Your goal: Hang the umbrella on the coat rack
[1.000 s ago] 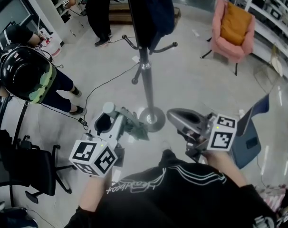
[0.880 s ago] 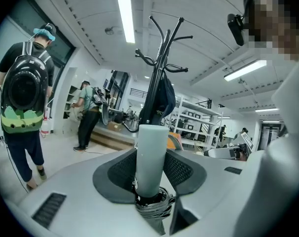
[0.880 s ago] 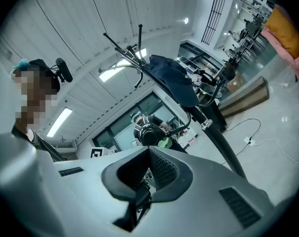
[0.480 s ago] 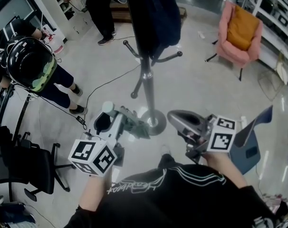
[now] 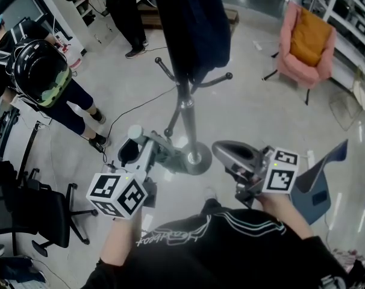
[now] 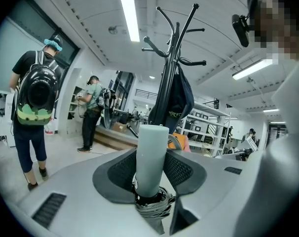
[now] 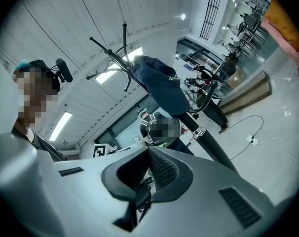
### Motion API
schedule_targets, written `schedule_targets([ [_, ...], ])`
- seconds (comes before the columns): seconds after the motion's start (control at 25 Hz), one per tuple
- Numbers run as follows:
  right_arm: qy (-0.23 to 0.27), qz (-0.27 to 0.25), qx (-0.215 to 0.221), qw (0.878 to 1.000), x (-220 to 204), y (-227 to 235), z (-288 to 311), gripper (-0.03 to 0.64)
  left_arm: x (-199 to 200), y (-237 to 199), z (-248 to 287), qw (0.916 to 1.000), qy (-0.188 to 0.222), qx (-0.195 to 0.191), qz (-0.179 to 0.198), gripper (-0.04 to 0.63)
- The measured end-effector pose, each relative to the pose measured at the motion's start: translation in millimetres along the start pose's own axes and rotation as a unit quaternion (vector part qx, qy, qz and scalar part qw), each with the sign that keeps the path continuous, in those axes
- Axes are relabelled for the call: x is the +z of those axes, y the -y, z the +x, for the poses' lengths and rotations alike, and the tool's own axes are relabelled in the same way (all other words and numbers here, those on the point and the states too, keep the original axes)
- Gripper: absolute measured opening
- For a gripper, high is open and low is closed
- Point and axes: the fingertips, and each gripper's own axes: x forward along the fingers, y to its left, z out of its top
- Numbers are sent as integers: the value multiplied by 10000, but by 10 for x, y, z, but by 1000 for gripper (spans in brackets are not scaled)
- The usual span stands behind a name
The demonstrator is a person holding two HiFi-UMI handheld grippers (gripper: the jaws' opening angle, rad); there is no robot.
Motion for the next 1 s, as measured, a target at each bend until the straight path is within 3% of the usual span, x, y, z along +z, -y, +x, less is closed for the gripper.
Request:
schedule_targets([
  [0.48,-62,27,17,10000,42,108,42,12,119,-92,199,9999,80,78,-87,156],
  [0.84,-292,-101,346,9989,33,22,161,12,118,-119,330,9996,13,172,-202,158],
  [1.0,-541,-419,552,9961,-31,-62,315,14,141,-147,351,9996,19,182,-230,158],
])
